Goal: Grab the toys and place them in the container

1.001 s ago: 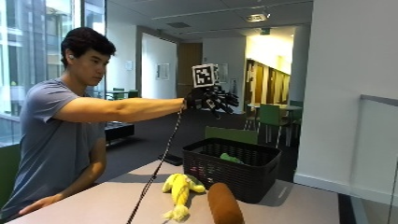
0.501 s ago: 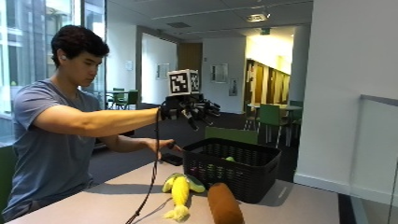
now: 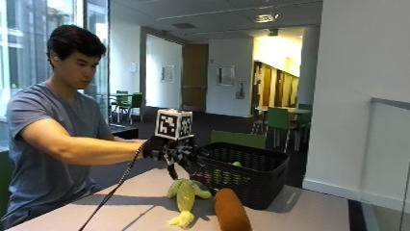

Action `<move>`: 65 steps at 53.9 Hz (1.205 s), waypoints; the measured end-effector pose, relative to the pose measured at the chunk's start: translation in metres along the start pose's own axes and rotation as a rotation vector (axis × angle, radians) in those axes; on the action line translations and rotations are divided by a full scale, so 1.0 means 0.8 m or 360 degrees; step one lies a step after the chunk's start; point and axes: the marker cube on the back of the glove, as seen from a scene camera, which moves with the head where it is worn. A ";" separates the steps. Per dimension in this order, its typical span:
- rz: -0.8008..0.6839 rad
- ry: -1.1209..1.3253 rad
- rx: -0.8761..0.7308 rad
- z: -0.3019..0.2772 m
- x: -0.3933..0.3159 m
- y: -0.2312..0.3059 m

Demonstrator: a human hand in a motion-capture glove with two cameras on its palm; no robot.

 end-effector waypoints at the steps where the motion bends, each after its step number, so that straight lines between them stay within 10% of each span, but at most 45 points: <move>1: 0.0002 -0.0007 -0.0023 0.011 0.000 0.003; 22: 0.0015 0.0017 -0.0164 0.135 -0.011 0.005; 65: 0.0113 0.0035 0.0079 0.124 0.019 0.007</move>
